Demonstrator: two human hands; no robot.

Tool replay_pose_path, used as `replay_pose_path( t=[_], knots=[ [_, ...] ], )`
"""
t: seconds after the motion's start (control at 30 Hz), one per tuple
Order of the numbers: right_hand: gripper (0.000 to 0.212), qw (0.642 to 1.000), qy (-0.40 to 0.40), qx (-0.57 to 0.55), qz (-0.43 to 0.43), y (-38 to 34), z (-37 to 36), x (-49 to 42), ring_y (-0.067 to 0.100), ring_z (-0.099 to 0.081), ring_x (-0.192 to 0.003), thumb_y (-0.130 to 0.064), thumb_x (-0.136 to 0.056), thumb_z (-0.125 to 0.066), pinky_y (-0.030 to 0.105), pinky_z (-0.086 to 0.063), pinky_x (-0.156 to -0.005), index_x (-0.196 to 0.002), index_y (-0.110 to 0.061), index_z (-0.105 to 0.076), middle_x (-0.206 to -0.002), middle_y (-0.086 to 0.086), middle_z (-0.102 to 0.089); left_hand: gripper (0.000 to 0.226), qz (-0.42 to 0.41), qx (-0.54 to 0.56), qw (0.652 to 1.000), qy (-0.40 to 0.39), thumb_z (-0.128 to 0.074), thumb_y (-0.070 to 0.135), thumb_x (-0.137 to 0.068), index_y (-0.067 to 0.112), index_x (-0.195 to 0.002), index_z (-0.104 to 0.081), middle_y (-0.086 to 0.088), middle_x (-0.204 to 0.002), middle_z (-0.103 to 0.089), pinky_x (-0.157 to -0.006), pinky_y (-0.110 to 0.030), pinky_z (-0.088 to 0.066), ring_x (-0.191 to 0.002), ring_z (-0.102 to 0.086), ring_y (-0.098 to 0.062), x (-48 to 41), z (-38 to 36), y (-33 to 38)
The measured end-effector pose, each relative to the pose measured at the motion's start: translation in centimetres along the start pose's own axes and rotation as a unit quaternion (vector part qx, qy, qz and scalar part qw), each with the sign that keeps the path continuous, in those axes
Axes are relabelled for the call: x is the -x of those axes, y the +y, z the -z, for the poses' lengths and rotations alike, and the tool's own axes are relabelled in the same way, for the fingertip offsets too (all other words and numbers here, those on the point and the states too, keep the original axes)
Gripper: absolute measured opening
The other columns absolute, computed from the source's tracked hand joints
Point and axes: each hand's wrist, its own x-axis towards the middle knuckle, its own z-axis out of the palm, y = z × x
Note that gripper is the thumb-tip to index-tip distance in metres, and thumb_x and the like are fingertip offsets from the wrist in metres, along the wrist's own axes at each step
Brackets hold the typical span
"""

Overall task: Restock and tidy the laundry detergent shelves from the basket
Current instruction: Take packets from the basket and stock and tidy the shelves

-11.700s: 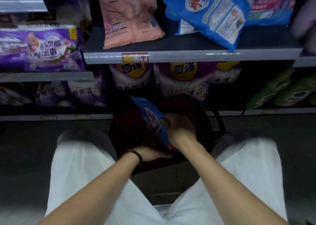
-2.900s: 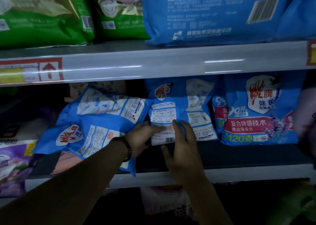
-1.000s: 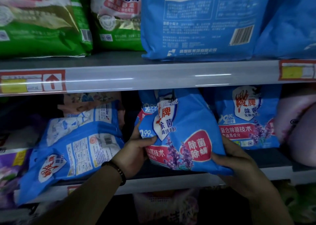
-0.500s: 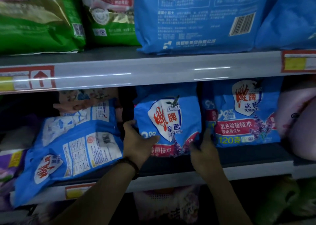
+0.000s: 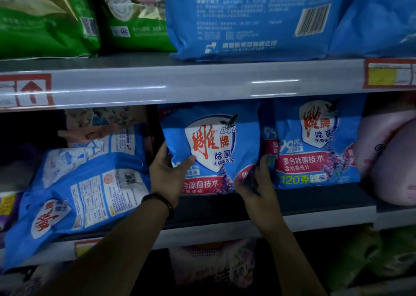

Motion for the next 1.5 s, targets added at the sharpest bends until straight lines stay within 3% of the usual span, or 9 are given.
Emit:
replay_pose_path(
  t=[0.13,0.37,0.5,0.6,0.67,0.73,0.87,1.03,1.5],
  knots=[
    [0.099,0.982,-0.003,0.175,0.074,-0.3,-1.1,1.2,0.017,-0.036,-0.153,-0.021,-0.095,-0.076,0.039,-0.036,-0.123,-0.168,-0.036,-0.011,-0.167,-0.003,-0.032,0.081,-0.008,-0.024,1.000,-0.019,-0.086,-0.003,-0.082,0.024,-0.147,-0.047,0.002,-0.136,-0.070,-0.098,-0.051,-0.062,-0.119,-0.072,-0.019,0.7,-0.9,-0.3],
    [0.111,0.958,-0.041,0.257,0.124,0.4,-2.0,1.3,0.028,-0.002,-0.164,-0.028,-0.092,-0.080,0.048,-0.031,-0.127,-0.163,-0.055,0.001,-0.175,0.005,0.006,0.109,-0.035,-0.153,0.981,-0.110,-0.087,-0.006,-0.079,0.037,-0.160,-0.026,0.008,-0.147,-0.061,-0.102,-0.052,-0.060,-0.131,-0.064,-0.014,-0.2,0.5,-0.1],
    [0.114,0.949,-0.039,0.293,0.104,0.3,-1.6,-0.1,0.036,0.005,-0.163,-0.034,-0.095,-0.075,0.053,-0.022,-0.127,-0.161,-0.054,0.016,-0.176,0.012,0.007,0.124,-0.022,-0.212,0.975,-0.061,-0.092,0.007,-0.080,0.033,-0.169,-0.010,0.016,-0.146,-0.048,-0.104,-0.022,-0.047,-0.129,-0.051,-0.006,-1.5,0.1,1.1],
    [0.117,0.939,-0.041,0.335,0.070,0.2,-1.8,-0.3,0.041,0.001,-0.160,-0.038,-0.096,-0.072,0.058,-0.017,-0.126,-0.160,-0.047,0.025,-0.175,0.013,0.013,0.131,0.015,-0.215,0.976,0.043,-0.098,0.012,-0.072,0.028,-0.166,-0.009,-0.007,-0.151,-0.042,-0.101,-0.028,-0.044,-0.124,-0.049,-0.020,-1.4,-1.4,1.6],
    [0.111,0.920,-0.033,0.385,0.073,0.1,-2.4,0.3,0.044,-0.001,-0.157,-0.049,-0.095,-0.064,0.059,-0.018,-0.124,-0.164,-0.036,0.021,-0.173,0.014,0.024,0.115,-0.020,-0.299,0.947,0.120,-0.098,0.018,-0.067,0.024,-0.156,-0.025,-0.021,-0.146,-0.039,-0.107,-0.047,-0.046,-0.124,-0.051,-0.042,-0.5,-2.2,1.4],
    [0.107,0.901,-0.024,0.426,0.083,-0.2,-3.2,1.2,0.045,-0.002,-0.156,-0.052,-0.090,-0.055,0.060,-0.020,-0.123,-0.167,-0.028,0.015,-0.170,0.014,0.033,0.087,-0.135,-0.459,0.866,0.143,-0.088,0.021,-0.071,0.016,-0.144,-0.040,-0.022,-0.138,-0.043,-0.099,-0.053,-0.043,-0.117,-0.048,-0.046,1.3,-2.5,0.4],
    [0.104,0.892,-0.038,0.442,0.086,-0.9,-4.4,2.5,0.038,0.017,-0.160,-0.030,-0.093,-0.062,0.052,-0.007,-0.130,-0.168,-0.022,0.009,-0.170,0.014,0.033,0.069,-0.283,-0.597,0.750,-0.033,-0.069,0.036,-0.087,0.017,-0.148,-0.046,-0.021,-0.151,-0.041,-0.108,-0.057,-0.043,-0.136,-0.044,-0.044,5.4,-2.1,-1.9],
    [0.100,0.886,-0.070,0.451,0.084,-0.3,-4.2,2.1,0.034,0.026,-0.159,-0.027,-0.098,-0.059,0.054,-0.003,-0.132,-0.168,-0.023,0.012,-0.172,0.007,0.030,0.103,-0.167,-0.660,0.702,-0.208,-0.025,0.076,-0.085,0.034,-0.161,0.031,-0.016,-0.171,0.032,-0.131,-0.060,0.000,-0.158,0.027,-0.042,5.5,-1.8,-3.3],
    [0.098,0.879,-0.049,0.465,0.089,1.3,-4.2,-1.0,0.031,0.019,-0.162,-0.046,-0.100,-0.050,0.059,-0.011,-0.129,-0.164,-0.032,0.023,-0.172,0.002,0.032,0.110,-0.154,-0.642,0.717,-0.223,-0.050,0.058,-0.092,0.038,-0.157,0.038,-0.014,-0.162,0.049,-0.128,-0.061,0.013,-0.150,0.043,-0.042,3.4,-2.6,-3.9]
  ],
)
